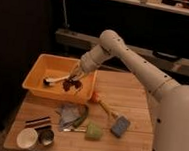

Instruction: Place grapes in metal cup

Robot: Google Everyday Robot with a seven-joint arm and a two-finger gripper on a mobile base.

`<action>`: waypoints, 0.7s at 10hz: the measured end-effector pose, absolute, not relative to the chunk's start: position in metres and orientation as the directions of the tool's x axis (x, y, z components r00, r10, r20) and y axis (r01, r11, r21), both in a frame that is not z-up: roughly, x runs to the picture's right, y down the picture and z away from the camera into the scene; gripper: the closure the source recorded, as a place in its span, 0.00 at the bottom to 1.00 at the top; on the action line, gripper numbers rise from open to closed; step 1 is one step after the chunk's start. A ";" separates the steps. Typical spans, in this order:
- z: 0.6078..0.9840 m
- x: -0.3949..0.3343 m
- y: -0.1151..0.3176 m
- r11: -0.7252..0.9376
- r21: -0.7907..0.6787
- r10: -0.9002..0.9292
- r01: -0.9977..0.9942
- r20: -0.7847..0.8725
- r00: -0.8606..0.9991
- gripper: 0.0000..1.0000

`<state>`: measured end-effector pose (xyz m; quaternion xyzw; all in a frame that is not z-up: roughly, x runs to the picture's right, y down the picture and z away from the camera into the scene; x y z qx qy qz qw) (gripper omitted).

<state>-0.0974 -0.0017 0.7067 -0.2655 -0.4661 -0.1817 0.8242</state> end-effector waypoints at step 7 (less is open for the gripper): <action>0.615 -0.107 0.084 0.708 -0.159 -0.119 0.689 0.934 0.338 1.00</action>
